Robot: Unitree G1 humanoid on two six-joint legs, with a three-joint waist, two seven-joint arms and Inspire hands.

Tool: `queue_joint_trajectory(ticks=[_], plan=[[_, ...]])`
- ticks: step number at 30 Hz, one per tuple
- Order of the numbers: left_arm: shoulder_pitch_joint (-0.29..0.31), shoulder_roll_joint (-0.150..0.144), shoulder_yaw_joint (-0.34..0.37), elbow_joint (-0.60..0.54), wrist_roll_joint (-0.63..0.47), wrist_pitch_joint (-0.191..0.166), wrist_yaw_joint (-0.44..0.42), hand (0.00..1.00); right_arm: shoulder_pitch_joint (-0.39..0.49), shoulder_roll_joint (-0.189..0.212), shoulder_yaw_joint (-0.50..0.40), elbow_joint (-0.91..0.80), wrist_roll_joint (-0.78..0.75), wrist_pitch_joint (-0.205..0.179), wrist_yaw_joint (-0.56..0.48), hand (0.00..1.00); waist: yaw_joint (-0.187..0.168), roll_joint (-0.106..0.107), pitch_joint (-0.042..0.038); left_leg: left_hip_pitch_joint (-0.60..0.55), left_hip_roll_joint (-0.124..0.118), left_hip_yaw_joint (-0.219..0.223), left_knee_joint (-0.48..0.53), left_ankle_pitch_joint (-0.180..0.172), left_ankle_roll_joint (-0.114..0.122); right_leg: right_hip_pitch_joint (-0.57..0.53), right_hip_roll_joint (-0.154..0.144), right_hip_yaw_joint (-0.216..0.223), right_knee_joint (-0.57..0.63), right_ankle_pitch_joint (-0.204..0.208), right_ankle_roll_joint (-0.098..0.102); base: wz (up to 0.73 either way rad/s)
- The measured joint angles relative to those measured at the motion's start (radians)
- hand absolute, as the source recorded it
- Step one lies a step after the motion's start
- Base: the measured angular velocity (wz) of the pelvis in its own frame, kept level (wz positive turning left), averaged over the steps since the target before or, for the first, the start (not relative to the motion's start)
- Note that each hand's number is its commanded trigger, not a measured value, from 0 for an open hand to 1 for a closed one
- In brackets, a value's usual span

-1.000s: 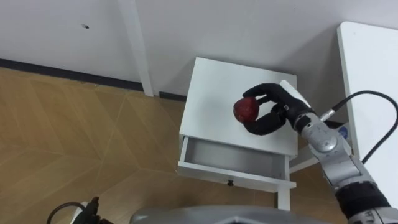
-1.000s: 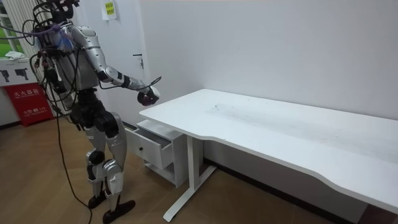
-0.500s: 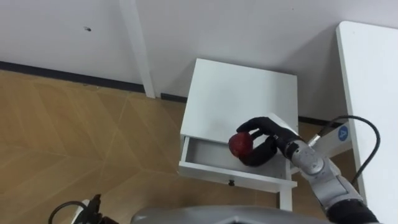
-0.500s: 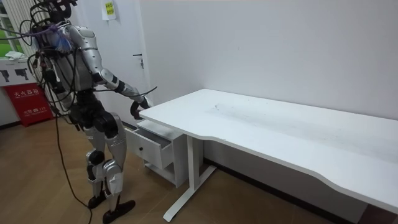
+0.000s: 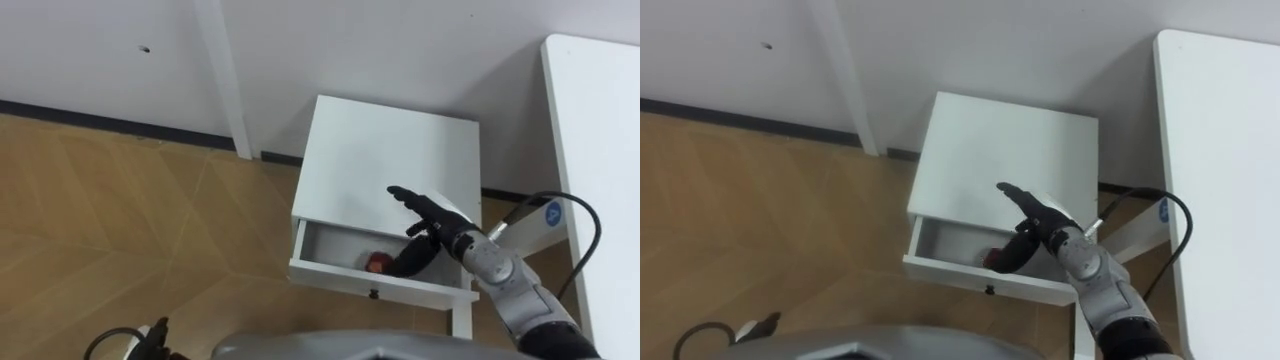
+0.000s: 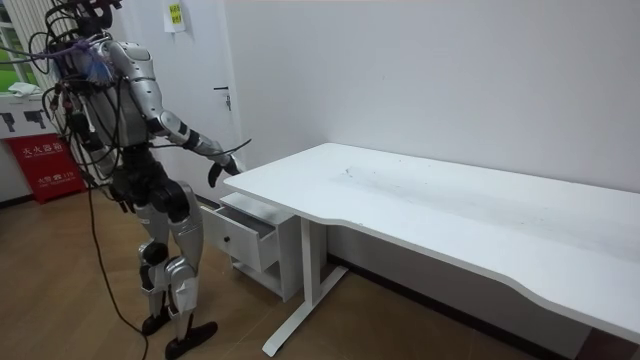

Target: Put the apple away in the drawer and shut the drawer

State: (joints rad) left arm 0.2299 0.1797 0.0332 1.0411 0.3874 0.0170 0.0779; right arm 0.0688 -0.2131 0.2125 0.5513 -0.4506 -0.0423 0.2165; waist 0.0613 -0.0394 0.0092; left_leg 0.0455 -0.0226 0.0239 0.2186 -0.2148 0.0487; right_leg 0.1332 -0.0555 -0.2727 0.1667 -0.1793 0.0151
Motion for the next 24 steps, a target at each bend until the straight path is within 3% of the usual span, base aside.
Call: queue_joint_trajectory(ticks=[10, 14, 20, 24], plan=[[0.004, -0.005, 0.001, -0.004, 0.025, 0.002, 0.002, 0.00, 0.024, -0.001, -0.003, 0.050, -0.003, -0.002, -0.012, 0.00, -0.004, 0.000, -0.0039, -0.001, -0.001, -0.003, 0.004, 0.000, 0.000, 0.003, 0.000, 0.000, 0.000, 0.000, 0.000, 0.00], [0.011, -0.005, 0.001, 0.024, 0.038, 0.005, 0.021, 0.00, 0.025, 0.018, -0.034, 0.204, 0.062, -0.013, -0.056, 0.00, -0.004, -0.006, -0.0151, 0.000, -0.001, -0.003, 0.004, 0.000, 0.000, 0.005, 0.000, -0.002, -0.001, 0.000, 0.000, 0.00], [0.018, -0.012, 0.025, 0.052, 0.038, 0.006, 0.026, 0.00, 0.034, 0.021, -0.132, 0.428, 0.195, -0.044, -0.117, 0.00, -0.008, -0.008, -0.0134, 0.002, -0.005, -0.008, 0.003, 0.000, 0.001, 0.006, -0.005, -0.004, -0.001, -0.002, 0.004, 0.01], [0.023, -0.024, 0.053, 0.072, 0.039, 0.015, 0.027, 0.00, 0.044, 0.021, -0.201, 0.591, 0.323, -0.051, -0.178, 0.00, -0.029, -0.007, -0.0127, 0.005, -0.008, -0.009, 0.006, -0.002, 0.004, 0.013, -0.011, -0.006, 0.002, -0.006, 0.009, 0.05]])
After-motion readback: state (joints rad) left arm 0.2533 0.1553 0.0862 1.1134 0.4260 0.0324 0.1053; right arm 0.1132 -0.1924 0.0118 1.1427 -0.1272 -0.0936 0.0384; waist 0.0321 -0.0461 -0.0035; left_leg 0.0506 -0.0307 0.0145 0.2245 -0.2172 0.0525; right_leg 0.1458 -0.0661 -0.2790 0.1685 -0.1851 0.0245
